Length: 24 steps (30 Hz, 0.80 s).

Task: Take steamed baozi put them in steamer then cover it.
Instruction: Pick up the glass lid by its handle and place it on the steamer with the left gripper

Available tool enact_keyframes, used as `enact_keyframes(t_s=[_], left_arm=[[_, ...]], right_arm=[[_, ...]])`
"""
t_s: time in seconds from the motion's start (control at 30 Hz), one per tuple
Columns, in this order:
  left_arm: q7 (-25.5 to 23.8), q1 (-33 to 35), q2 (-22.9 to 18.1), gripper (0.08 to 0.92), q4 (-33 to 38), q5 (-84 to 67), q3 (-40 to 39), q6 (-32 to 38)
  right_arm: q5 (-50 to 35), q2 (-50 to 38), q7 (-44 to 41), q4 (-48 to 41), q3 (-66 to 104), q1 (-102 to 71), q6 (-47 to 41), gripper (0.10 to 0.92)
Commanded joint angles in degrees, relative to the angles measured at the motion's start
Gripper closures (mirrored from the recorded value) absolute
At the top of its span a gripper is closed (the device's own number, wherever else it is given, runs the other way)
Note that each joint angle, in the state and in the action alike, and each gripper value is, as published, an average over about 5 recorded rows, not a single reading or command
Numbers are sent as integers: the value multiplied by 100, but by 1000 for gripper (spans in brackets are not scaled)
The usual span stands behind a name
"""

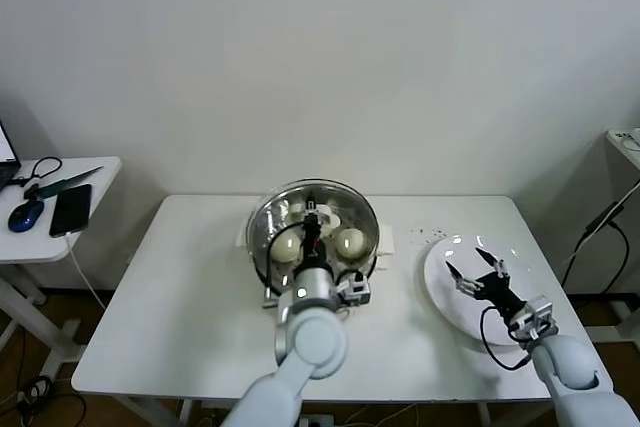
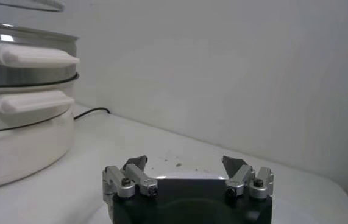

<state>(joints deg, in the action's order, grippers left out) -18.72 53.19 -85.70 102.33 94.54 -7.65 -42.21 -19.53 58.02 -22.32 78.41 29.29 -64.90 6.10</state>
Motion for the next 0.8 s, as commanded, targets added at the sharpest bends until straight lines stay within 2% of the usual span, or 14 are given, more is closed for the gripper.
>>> enact_keyframes(t_s=[0.03,0.8], left_arm=[[114,-192,-327,848,-662,-13,-130,-279],[264,-307,-266,848,-812,-204,130,-279]], right_arm=[[8,-9,-20,-24,11,-3,22,203],[104,6,-102,-56,55,-33,79,203]])
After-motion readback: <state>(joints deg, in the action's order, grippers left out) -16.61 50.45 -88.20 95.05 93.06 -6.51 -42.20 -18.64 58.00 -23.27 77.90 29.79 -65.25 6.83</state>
